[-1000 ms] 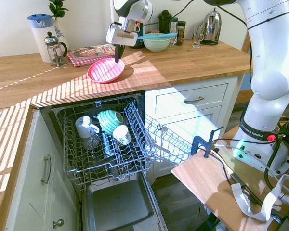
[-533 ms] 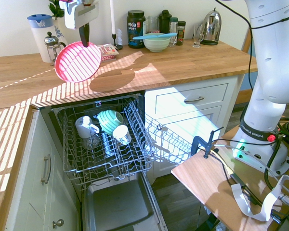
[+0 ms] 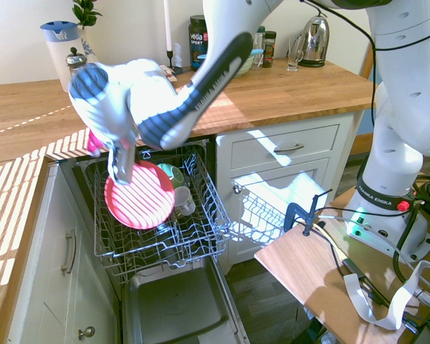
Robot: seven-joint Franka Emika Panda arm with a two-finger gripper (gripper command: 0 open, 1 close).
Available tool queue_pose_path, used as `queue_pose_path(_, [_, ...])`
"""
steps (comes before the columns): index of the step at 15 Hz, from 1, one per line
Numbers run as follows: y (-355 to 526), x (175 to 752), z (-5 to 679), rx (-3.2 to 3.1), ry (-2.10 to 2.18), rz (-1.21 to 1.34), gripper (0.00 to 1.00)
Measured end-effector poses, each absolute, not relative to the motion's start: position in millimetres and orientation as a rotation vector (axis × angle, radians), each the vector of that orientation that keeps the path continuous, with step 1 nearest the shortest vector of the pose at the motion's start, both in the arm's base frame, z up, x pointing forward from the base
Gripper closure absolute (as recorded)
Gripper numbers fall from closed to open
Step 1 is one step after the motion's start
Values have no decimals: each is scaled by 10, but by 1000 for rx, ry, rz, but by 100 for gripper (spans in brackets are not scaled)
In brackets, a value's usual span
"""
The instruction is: Put the plate in the dishwasher
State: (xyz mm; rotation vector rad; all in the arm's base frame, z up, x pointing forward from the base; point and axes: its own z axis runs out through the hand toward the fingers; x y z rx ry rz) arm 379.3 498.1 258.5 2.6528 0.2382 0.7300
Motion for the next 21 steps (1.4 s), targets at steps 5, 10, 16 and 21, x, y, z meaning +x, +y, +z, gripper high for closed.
queue_pose_path(5, [5220, 3506, 2524, 2323, 285, 998, 100])
queue_pose_path(10, [5567, 3542, 1915, 2178, 286, 1042, 100])
queue_pose_path(16, [5848, 3781, 1820, 2262, 284, 912, 0])
queue_pose_path(21, [5960, 3775, 1636, 2425, 307, 689, 0])
